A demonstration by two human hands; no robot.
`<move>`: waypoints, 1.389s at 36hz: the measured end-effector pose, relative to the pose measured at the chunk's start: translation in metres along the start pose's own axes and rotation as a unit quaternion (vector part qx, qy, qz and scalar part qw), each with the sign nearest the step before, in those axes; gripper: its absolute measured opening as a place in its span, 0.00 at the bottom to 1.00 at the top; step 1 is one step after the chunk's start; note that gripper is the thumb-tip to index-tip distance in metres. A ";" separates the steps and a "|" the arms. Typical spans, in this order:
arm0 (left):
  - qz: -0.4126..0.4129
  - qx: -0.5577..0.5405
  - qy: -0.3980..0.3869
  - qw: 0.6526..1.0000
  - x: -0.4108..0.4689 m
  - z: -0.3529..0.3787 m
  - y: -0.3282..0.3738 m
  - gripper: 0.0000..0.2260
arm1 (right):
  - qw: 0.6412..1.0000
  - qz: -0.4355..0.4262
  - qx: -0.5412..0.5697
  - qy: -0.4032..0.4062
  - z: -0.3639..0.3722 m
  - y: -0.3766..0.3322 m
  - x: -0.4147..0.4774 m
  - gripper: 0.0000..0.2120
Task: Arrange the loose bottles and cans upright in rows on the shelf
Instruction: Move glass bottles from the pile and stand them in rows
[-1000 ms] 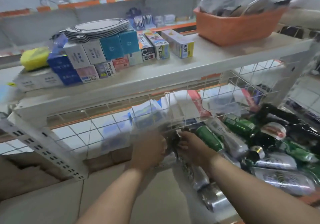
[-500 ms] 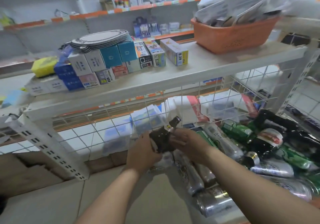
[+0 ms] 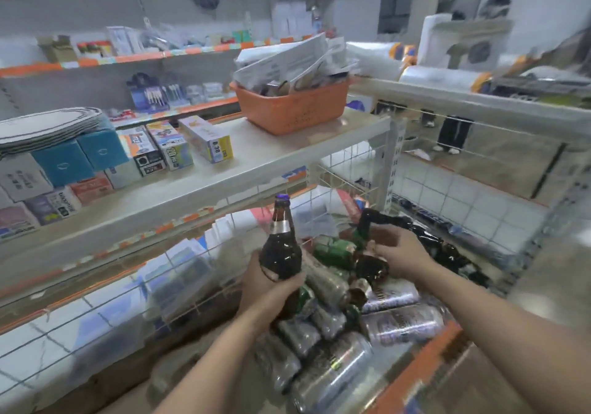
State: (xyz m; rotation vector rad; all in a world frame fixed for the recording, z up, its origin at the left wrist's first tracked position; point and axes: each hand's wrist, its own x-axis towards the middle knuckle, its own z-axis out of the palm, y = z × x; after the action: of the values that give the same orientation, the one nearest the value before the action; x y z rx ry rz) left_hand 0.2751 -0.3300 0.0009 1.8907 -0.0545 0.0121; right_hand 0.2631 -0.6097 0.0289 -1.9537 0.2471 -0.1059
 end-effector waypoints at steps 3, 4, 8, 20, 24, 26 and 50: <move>0.005 -0.004 -0.020 1.000 0.007 0.022 0.013 0.28 | 0.982 -0.004 -0.173 -0.074 -0.031 0.020 0.003 0.34; 0.007 -0.005 -0.022 1.000 0.009 0.028 0.016 0.28 | 0.962 -0.015 -0.257 -0.093 -0.037 0.027 0.006 0.38; 0.008 -0.001 -0.022 1.000 0.017 0.048 0.025 0.31 | 0.863 -0.062 -0.476 -0.156 -0.037 0.041 0.022 0.47; -0.002 0.013 0.026 1.000 0.032 0.057 0.038 0.32 | 0.705 -0.201 -0.643 -0.220 -0.006 0.058 0.078 0.44; -0.017 -0.010 0.077 0.997 0.039 0.060 0.033 0.30 | 0.681 -0.233 -0.658 -0.224 -0.010 0.064 0.080 0.46; -0.020 -0.015 0.098 0.995 0.042 0.062 0.031 0.30 | 0.679 -0.242 -0.654 -0.228 -0.013 0.071 0.084 0.47; 0.023 0.012 0.260 0.965 -0.018 -0.012 0.080 0.28 | 0.973 -0.088 0.084 -0.194 0.037 -0.032 0.010 0.14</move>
State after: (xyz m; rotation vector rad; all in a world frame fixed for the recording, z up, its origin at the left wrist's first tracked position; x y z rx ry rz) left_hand 0.2535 -0.3429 0.0795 1.8561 0.2612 0.5404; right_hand 0.2839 -0.5667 0.0439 -1.7810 -0.1886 0.1366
